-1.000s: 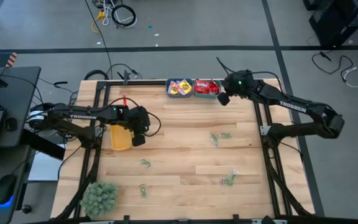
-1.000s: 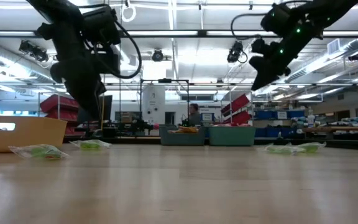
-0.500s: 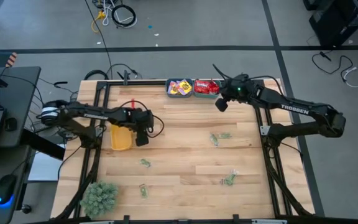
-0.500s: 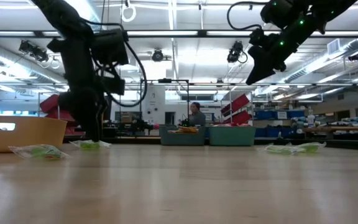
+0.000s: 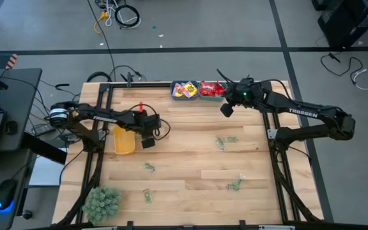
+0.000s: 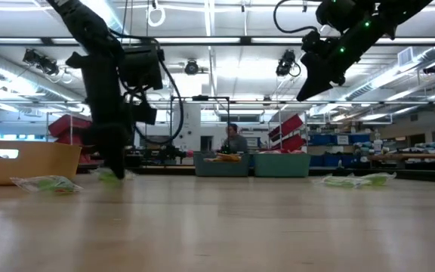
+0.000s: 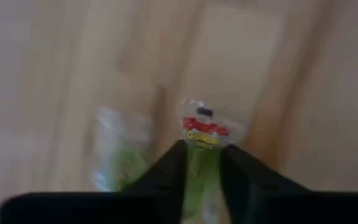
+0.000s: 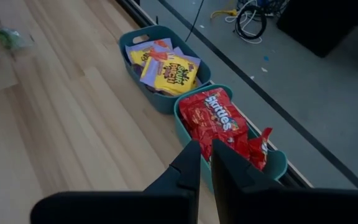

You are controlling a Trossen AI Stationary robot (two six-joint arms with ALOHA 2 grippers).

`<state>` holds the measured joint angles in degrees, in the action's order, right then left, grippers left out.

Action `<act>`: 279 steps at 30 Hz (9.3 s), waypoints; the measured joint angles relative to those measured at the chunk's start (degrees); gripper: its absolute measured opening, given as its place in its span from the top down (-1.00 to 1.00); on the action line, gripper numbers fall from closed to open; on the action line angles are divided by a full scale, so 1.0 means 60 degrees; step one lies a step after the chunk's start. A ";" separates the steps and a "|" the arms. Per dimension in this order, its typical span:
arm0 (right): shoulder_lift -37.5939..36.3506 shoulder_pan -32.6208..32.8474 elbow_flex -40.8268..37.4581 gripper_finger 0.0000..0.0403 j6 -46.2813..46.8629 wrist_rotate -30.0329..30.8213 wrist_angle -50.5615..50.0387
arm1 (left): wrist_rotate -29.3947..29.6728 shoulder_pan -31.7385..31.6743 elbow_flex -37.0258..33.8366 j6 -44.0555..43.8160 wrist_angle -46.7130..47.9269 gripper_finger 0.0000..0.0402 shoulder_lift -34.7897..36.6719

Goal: Sort candy
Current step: Put the green gummy into the yellow bin

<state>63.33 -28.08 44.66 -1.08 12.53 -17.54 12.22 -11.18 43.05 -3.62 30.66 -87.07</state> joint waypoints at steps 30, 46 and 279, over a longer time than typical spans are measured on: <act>0.0007 0.0845 0.0000 0.87 0.0202 0.0004 0.0060 | -0.0053 0.2073 0.1205 -0.6543 0.6562 1.00 0.2530; 0.0007 0.1045 0.0004 0.87 0.0259 0.0001 0.0625 | 0.2595 -0.0140 -0.2199 -0.4154 0.0660 1.00 0.3129; 0.7457 0.4336 0.4261 0.97 0.1737 0.0156 0.3385 | 0.2861 0.2929 -0.5349 0.0050 -1.3347 1.00 0.4903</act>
<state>108.08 -2.06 70.23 9.34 13.47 2.77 29.39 6.39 10.95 -3.33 -49.42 -57.65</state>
